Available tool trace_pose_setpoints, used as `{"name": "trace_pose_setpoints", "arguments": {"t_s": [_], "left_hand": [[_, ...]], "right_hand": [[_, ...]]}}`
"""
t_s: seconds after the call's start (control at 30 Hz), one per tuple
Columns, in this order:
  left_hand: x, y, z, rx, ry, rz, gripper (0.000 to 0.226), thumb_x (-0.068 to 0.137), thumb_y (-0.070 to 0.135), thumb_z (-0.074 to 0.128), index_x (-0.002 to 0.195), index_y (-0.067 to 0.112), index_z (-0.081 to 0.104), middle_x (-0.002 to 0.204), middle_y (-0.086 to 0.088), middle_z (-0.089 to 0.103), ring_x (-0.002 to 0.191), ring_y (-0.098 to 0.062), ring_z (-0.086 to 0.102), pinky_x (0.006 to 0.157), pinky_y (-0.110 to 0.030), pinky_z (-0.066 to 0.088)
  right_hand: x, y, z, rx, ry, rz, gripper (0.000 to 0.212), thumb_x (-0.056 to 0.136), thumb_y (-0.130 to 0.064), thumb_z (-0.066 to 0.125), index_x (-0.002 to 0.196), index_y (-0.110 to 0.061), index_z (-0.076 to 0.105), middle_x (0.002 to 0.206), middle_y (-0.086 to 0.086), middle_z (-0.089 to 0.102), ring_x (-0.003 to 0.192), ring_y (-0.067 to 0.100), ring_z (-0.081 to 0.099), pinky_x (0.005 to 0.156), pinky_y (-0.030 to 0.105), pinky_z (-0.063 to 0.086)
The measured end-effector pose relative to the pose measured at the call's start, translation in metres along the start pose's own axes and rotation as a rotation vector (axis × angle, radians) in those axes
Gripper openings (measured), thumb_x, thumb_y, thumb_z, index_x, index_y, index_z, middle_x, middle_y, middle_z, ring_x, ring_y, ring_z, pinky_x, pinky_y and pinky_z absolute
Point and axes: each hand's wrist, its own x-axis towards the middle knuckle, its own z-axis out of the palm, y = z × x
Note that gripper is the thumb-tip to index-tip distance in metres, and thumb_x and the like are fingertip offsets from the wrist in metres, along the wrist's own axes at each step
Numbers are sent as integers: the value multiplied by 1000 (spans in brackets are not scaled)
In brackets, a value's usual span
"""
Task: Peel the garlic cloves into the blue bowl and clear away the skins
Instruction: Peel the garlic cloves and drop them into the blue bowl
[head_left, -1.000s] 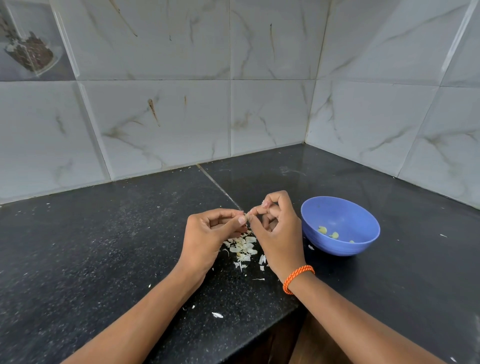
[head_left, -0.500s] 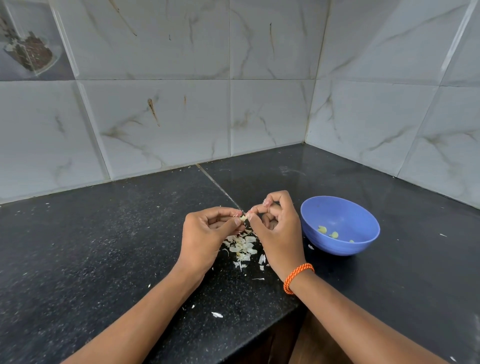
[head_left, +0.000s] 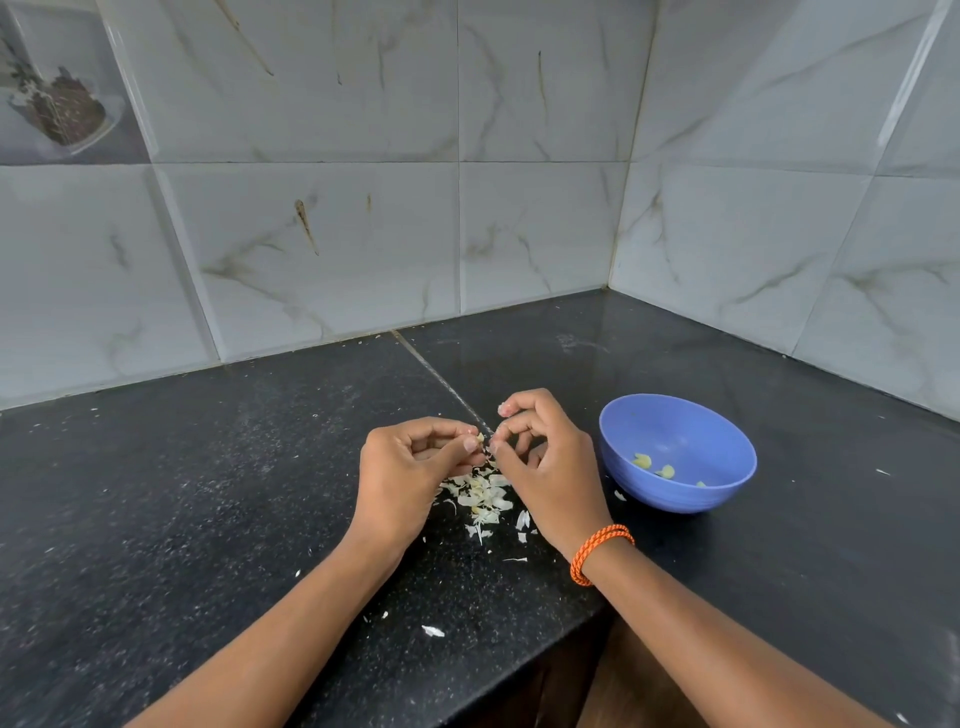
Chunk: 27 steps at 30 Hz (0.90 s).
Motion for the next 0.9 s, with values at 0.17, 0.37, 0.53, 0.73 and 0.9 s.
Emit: {"name": "trace_pose_setpoints", "arguments": {"t_s": [0.17, 0.37, 0.53, 0.73, 0.9], "left_hand": [[-1, 1, -1, -35, -2, -15, 11, 90, 5, 85, 99, 2, 83, 90, -15, 83, 87, -32, 83, 84, -37, 68], [-1, 0, -2, -46, -18, -16, 8, 92, 7, 83, 99, 3, 84, 91, -16, 83, 89, -35, 82, 85, -40, 68], [0, -2, -1, -75, -16, -33, 9, 92, 4, 82, 101, 2, 84, 91, -18, 83, 89, -36, 82, 84, -38, 69], [0, -1, -2, -112, -35, -39, 16, 91, -1, 81, 107, 0, 80, 94, -19, 82, 91, -36, 82, 85, -38, 69], [0, 0, -3, -92, -38, 1, 20, 89, 1, 85, 108, 4, 80, 95, -18, 82, 92, -38, 81, 89, -43, 67]], "right_hand": [[0, 4, 0, 45, -45, 26, 44, 81, 4, 77, 112, -25, 64, 88, -7, 70, 76, 19, 62, 62, 33, 54], [-2, -2, -1, -25, -54, -56, 47, 88, 5, 70, 124, -25, 63, 102, -14, 72, 92, 16, 69, 70, 34, 57], [-4, -4, 1, -171, -46, -111, 44, 89, -8, 74, 123, -32, 60, 98, -18, 71, 89, 11, 67, 73, 38, 57], [-4, -3, 0, -134, -7, -108, 42, 90, -6, 73, 122, -30, 62, 95, -17, 74, 82, 12, 69, 69, 41, 58], [-4, -2, 0, -119, -29, -94, 37, 94, -14, 72, 124, -31, 62, 96, -18, 75, 75, 15, 70, 68, 42, 60]]}}
